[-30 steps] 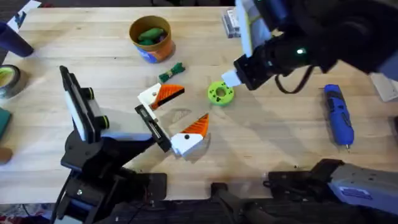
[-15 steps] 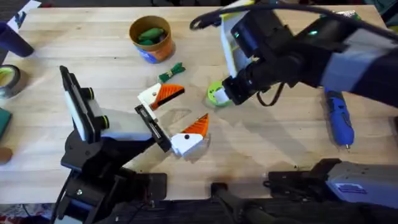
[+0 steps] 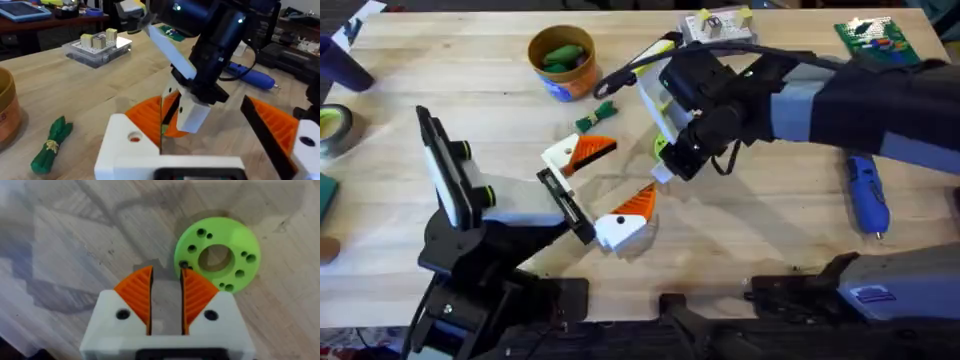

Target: Pick up the gripper from the table and insert it into the empty holder that is missing its gripper. Then pick up a screw, insert it into the mounting hole, and use the screwdriver to tighten it. Finally, clean up the table by picking up the vegetable and placing it into the bucket.

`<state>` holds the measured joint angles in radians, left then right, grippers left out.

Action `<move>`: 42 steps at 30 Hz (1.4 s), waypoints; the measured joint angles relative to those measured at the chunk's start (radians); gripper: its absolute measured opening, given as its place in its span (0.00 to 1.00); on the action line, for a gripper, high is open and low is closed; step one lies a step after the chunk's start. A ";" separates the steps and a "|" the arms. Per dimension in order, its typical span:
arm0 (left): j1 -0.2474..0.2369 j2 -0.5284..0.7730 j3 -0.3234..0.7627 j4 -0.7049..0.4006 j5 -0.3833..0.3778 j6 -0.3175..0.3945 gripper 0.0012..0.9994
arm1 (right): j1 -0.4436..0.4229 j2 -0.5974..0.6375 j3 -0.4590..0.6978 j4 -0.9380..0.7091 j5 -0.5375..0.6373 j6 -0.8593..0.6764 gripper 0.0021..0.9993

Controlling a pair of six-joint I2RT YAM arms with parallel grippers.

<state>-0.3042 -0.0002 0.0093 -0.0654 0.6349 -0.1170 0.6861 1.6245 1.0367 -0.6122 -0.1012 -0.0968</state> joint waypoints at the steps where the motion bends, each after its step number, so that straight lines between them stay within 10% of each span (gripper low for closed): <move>1: 0.000 0.000 0.000 0.000 0.000 0.000 0.99 | 0.000 0.000 0.000 0.008 0.001 -0.002 0.30; 42: 0.000 0.000 0.000 0.000 0.000 0.000 0.99 | 0.000 0.000 0.000 0.054 0.045 -0.013 0.24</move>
<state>-0.3042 -0.0002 0.0093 -0.0654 0.6349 -0.1173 0.6861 1.6245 1.0367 -0.5578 -0.0563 -0.1097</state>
